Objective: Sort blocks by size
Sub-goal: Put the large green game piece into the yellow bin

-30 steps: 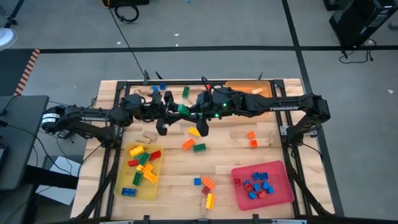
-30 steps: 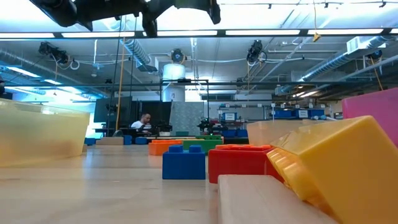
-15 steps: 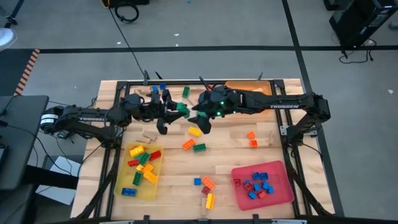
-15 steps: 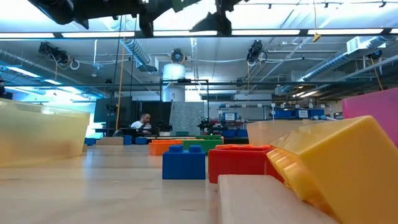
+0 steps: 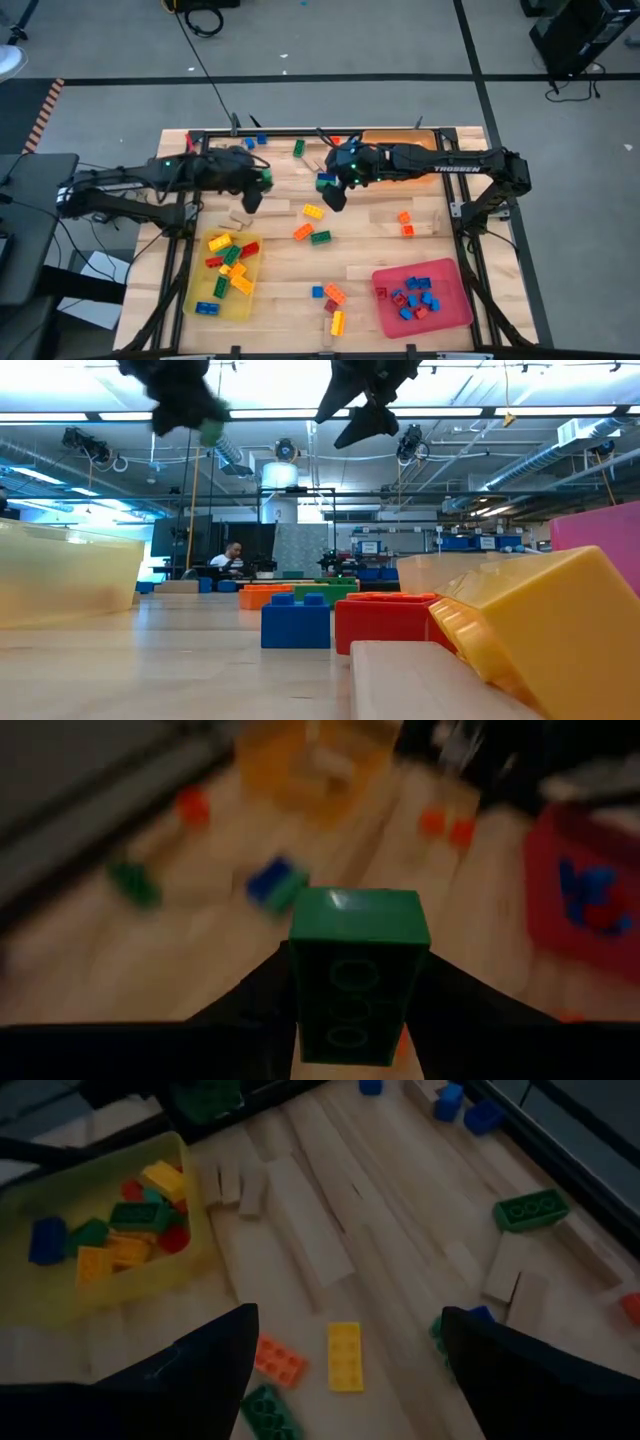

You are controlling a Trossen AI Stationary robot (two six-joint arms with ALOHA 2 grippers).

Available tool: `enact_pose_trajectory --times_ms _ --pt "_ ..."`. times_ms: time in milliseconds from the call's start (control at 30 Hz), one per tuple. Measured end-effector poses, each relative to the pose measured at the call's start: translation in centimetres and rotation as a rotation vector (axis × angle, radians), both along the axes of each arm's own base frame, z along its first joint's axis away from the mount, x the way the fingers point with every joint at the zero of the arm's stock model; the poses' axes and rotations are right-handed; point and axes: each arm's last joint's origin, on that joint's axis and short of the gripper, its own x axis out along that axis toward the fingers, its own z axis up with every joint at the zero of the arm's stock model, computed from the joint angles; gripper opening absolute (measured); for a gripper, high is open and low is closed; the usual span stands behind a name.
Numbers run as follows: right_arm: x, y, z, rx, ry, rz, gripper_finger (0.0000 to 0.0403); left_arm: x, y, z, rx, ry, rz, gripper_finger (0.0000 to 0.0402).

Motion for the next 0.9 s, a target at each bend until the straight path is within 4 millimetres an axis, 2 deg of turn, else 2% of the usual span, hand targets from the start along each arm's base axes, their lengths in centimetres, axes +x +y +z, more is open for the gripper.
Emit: enact_pose_trajectory --times_ms 167,300,567,700,800,900 --pt "0.0 0.0 0.0 -0.024 0.007 0.020 0.0328 -2.9 -1.7 -1.2 -0.174 0.259 0.141 0.0156" --pt "0.0 0.0 0.0 -0.042 0.011 0.038 0.0328 -4.6 -4.1 -2.6 -0.326 0.290 0.225 0.0156" --pt "-0.2 0.1 -0.2 -0.057 0.044 0.060 0.0323 -5.4 -9.9 -6.9 -0.558 0.299 0.297 0.0156" --pt "-0.4 0.1 -0.4 -0.063 0.074 0.070 0.0325 -5.7 -12.1 -8.7 -0.624 0.348 0.348 0.0156" --pt "-0.4 0.1 -0.4 -0.071 0.079 0.079 0.0323 -5.8 -13.2 -9.6 -0.679 0.430 0.399 0.0156" --pt "-0.4 0.1 -0.4 -0.078 0.080 0.086 0.0321 -5.9 -14.2 -10.5 -0.735 0.581 0.464 0.0156"
